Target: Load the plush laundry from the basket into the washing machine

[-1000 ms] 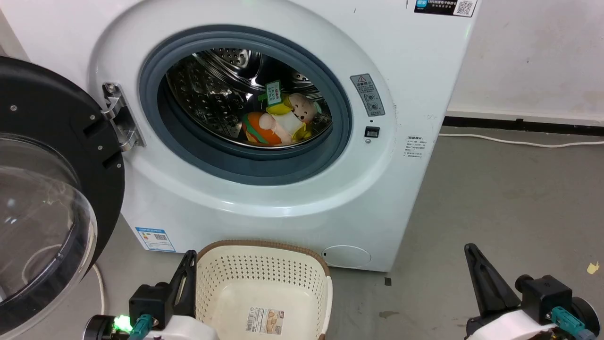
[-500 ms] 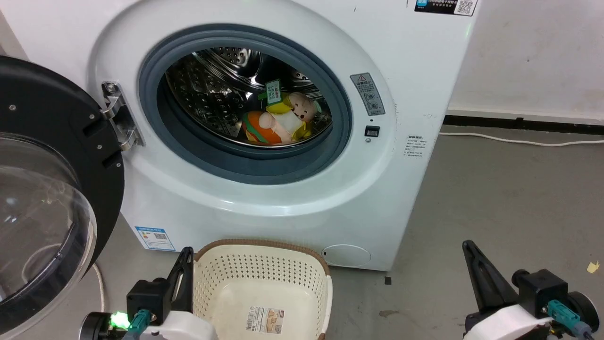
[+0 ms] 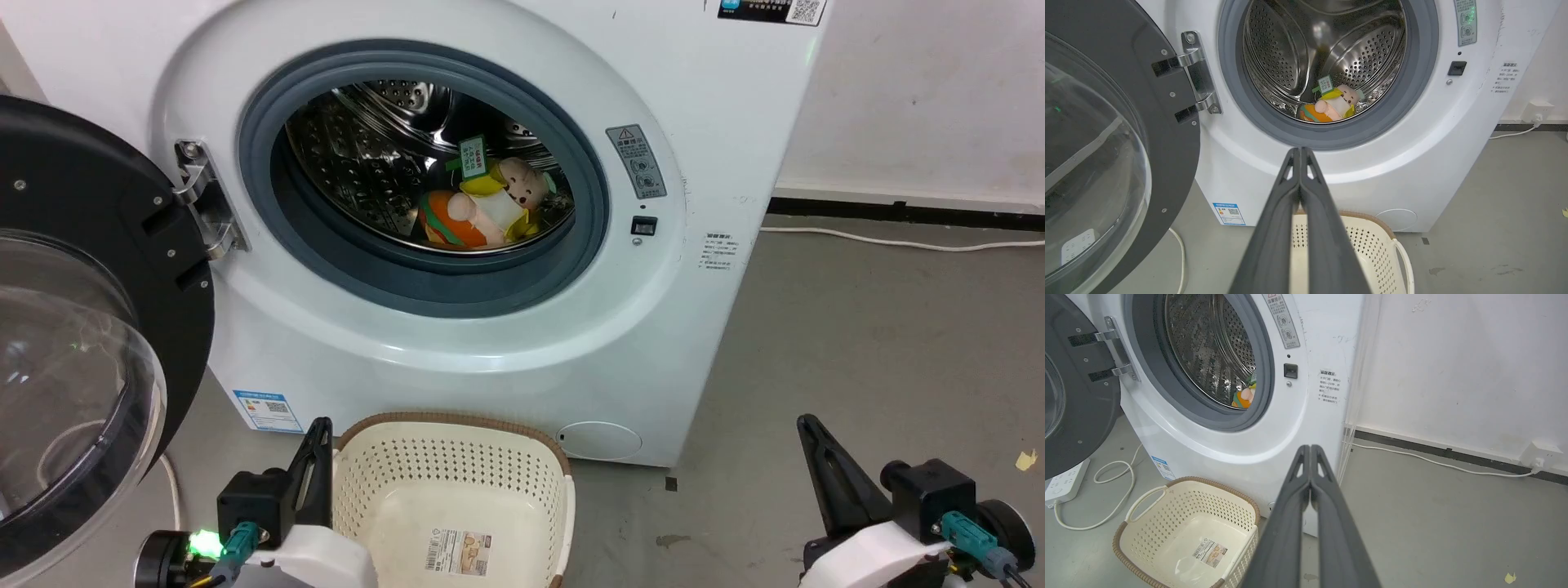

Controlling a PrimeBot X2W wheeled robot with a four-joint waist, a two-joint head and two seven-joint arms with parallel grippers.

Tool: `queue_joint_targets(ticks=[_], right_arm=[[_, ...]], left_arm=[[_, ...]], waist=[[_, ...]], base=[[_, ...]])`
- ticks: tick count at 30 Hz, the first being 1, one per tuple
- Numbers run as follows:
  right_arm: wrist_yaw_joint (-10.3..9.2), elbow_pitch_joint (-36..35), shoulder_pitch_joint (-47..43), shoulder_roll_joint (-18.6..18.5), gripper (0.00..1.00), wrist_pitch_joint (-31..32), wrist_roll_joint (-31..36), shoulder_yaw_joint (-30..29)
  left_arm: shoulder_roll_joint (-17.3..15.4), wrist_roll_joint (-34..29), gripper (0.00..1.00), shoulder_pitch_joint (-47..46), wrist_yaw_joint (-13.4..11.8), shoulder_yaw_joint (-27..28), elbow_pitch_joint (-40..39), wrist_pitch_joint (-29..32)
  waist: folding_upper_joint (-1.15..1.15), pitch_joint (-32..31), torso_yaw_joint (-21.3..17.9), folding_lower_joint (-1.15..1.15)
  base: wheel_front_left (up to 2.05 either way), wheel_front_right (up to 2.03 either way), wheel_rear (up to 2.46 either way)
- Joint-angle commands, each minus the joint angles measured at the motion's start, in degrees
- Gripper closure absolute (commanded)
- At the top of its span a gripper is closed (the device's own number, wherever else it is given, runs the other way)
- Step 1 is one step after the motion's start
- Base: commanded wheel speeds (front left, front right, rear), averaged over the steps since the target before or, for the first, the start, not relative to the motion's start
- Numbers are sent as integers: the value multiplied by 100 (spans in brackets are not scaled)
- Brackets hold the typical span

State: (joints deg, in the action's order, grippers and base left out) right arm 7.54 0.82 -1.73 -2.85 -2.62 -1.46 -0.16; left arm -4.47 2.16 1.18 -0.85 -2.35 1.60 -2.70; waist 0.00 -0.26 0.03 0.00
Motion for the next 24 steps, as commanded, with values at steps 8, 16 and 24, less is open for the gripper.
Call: queue_joint_targets(ticks=[8, 16, 24], right_arm=[[-5, -53, 118, -2, 100, 101, 78, 9], [-5, -70, 150, -2, 100, 195, 117, 13], [-5, -82, 173, -3, 100, 262, 146, 16]], left_arm=[[66, -104, 100, -81, 38, 105, -80, 109], [120, -169, 100, -103, 66, 181, -127, 203], [159, -216, 100, -118, 85, 235, -160, 270]], waist=[[0, 9, -1, 0], [0, 19, -2, 0], [0, 26, -3, 0]], base=[[0, 0, 0], [0, 0, 0], [0, 0, 0]])
